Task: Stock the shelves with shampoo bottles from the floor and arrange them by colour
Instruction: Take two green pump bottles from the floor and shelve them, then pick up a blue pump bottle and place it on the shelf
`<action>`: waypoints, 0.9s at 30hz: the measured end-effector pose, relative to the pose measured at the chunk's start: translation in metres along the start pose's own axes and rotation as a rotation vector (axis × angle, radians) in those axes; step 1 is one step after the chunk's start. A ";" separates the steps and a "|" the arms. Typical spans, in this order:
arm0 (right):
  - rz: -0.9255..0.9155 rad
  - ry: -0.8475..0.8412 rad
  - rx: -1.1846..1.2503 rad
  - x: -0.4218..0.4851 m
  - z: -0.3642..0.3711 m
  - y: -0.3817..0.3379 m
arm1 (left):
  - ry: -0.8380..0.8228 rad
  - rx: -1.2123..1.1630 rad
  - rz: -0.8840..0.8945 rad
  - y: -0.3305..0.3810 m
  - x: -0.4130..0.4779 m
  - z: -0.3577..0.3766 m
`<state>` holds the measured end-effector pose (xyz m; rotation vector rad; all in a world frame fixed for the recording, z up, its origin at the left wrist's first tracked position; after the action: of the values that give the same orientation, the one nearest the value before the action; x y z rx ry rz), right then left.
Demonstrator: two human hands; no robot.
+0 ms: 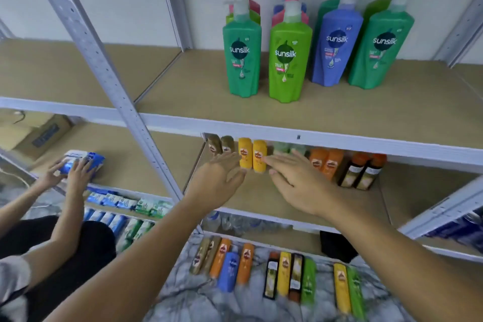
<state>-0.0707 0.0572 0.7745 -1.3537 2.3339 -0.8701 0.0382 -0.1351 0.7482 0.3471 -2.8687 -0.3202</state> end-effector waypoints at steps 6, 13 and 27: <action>0.134 -0.249 0.051 -0.047 0.106 0.021 | -0.430 -0.032 -0.199 -0.011 -0.092 0.079; 0.389 -0.535 0.073 -0.108 0.200 0.052 | -0.774 -0.032 -0.333 -0.028 -0.186 0.155; 0.551 -0.691 0.167 -0.108 0.282 0.113 | -0.906 -0.154 -0.505 -0.050 -0.237 0.242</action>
<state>0.0590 0.0937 0.4819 -0.7098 1.8704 -0.3354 0.2106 -0.0758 0.4581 1.1538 -3.5177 -1.0048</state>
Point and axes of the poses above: each hand's wrist, its own x-axis towards the middle knuckle, its own z-axis out of the palm, y = z × x, the point moved 2 cm from there along x, towards the middle knuckle, and after that the axes turned 15 degrees about x, right-handed, at the moved point
